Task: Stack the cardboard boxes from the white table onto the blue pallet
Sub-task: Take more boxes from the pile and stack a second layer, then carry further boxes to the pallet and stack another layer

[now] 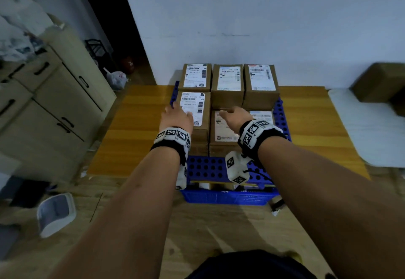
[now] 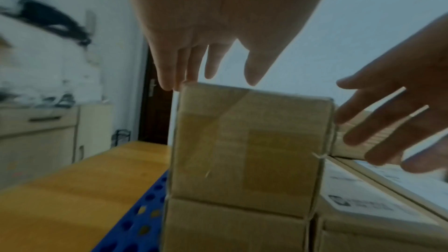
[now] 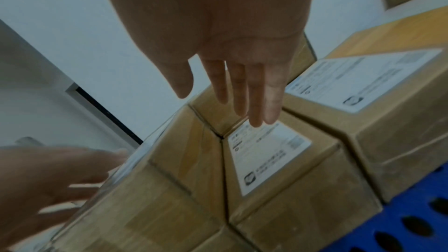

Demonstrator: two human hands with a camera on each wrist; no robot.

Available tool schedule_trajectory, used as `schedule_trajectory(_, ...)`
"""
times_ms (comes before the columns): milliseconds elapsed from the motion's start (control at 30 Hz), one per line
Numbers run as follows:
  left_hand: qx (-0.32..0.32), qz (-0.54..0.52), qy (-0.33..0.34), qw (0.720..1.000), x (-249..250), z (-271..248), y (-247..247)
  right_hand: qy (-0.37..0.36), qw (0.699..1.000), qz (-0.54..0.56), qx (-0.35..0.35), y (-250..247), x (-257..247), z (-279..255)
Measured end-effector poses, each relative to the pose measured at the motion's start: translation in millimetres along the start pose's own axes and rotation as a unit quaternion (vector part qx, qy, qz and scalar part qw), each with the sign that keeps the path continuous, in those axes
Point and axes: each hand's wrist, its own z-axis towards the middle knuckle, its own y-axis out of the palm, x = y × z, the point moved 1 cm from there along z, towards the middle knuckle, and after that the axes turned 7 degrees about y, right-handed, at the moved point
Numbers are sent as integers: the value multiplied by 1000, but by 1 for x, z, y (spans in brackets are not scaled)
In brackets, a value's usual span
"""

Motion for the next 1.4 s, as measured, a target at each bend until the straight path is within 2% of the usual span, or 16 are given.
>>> schedule_trajectory(133,21,42,98,994,41,0,2,-14,999,-23,43,-39,23,-5)
schedule_trajectory(333,-9,60,181,982,126,-9,25,13,994,-26,108,-101,78,-5)
schedule_trajectory(467,-32,72,221,972,192,-23,49,40,993,-9,113,-150,129,-3)
schedule_trajectory(700,-52,95,274,956,313,-47,105,96,982,14,160,-239,234,7)
schedule_trajectory(967,-102,64,334,935,472,-95,176,152,969,28,194,-346,362,7)
schedule_trajectory(1200,-145,42,376,914,564,-127,227,221,949,75,210,-405,449,6)
schedule_trajectory(1400,-195,37,398,896,640,-125,257,266,930,101,233,-449,496,22)
